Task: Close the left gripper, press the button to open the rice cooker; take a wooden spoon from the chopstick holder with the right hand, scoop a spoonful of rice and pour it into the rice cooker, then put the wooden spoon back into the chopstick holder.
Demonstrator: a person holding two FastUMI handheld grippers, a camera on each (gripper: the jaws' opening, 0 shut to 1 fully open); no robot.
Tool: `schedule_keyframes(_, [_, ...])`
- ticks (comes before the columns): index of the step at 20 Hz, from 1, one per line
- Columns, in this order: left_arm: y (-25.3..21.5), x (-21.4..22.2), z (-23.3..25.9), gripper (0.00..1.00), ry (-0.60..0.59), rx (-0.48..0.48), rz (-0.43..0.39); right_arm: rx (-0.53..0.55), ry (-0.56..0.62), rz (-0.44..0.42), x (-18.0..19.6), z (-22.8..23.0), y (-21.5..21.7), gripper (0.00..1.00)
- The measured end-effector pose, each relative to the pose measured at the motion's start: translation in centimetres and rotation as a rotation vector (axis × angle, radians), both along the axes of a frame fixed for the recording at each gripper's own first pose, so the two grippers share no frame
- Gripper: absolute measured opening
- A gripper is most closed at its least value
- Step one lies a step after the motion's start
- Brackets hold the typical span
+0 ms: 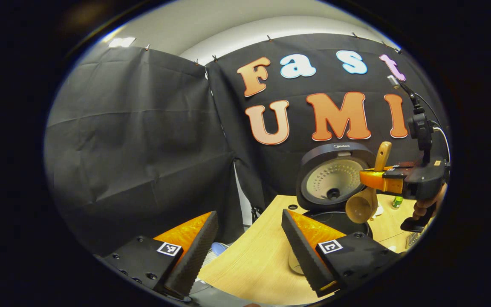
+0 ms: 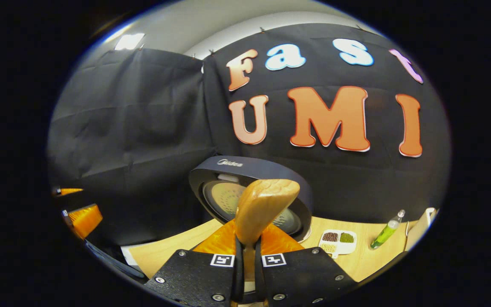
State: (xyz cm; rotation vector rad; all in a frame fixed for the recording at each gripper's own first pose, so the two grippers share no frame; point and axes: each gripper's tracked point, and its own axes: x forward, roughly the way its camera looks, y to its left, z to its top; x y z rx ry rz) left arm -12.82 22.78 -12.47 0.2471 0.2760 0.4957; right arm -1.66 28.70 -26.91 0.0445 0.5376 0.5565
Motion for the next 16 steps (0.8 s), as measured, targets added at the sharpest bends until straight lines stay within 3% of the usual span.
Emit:
schedule_keyframes(10, [-6.6,3.2,-1.0,0.93,0.028,-0.017,-0.102,0.044,0.092,-0.238,-0.6,0.6,-14.5,0.10])
schedule_keyframes(12, [-8.1,3.7,-1.3,1.00,0.032,-0.033,-0.124,0.035,0.101,-0.289,-1.0,0.3,-17.7,0.10])
schedule_keyframes(13, [-8.7,4.2,-1.6,1.00,0.035,-0.043,-0.134,0.026,0.106,-0.315,-1.3,-0.1,-19.2,0.10])
schedule_keyframes(14, [-9.4,4.3,-1.6,0.94,0.040,-0.051,-0.144,0.016,0.114,-0.341,-1.6,-0.4,-20.8,0.09])
schedule_keyframes(15, [-10.0,4.6,-1.7,1.00,0.044,-0.055,-0.152,0.007,0.121,-0.370,-2.0,-0.6,-22.4,0.09])
schedule_keyframes(16, [-10.6,5.0,-1.9,0.94,0.050,-0.060,-0.162,0.001,0.129,-0.402,-2.3,-0.9,-24.2,0.10])
